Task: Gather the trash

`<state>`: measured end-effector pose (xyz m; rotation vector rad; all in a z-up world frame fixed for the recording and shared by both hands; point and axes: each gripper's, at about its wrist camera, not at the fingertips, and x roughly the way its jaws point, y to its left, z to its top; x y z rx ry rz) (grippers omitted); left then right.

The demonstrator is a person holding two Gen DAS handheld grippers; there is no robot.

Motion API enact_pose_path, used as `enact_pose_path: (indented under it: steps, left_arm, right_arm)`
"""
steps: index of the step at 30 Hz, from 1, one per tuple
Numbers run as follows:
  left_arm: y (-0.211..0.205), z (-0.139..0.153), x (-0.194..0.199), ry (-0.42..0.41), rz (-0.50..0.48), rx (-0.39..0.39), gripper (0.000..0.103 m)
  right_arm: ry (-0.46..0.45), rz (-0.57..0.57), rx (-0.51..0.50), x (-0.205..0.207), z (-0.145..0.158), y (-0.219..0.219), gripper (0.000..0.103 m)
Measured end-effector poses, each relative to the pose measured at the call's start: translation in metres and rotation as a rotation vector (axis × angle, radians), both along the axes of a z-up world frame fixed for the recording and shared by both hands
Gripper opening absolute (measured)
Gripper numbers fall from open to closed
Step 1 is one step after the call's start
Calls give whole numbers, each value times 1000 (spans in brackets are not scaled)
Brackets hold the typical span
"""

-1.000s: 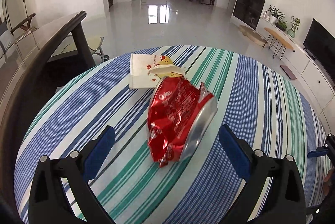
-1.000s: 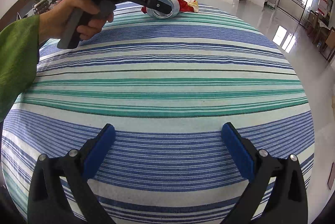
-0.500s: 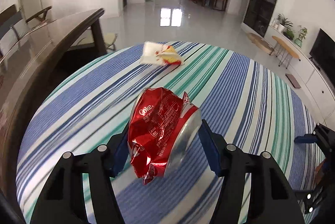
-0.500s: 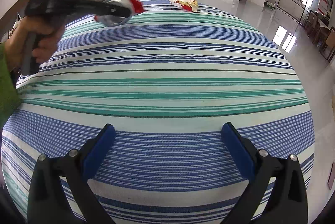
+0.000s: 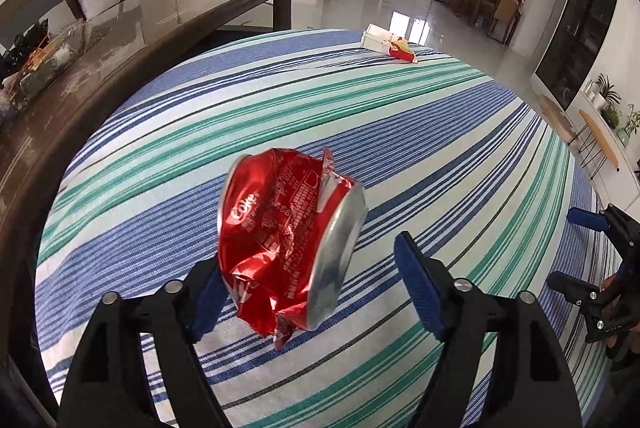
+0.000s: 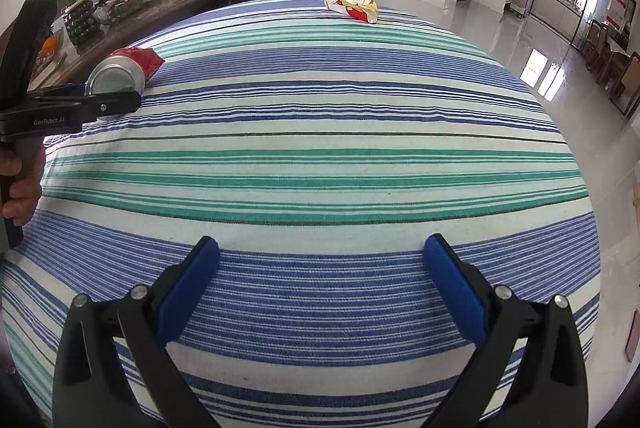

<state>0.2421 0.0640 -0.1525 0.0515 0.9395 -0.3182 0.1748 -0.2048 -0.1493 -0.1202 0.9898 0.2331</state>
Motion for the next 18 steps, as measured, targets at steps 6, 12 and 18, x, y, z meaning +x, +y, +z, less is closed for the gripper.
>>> enact_pose_path:
  steps: [6,12,18]
  left_arm:
    - [-7,-9,2,4,-5,63,94]
    - [-11,-14,0,7,-22,101,98]
    - [-11,-14,0,7,-19,101,99]
  right_arm:
    - [1,0,2,0,0,0,98]
    - [34,28,3,-3,2,-2,98]
    - [3,47,-33,24,32,-16,98]
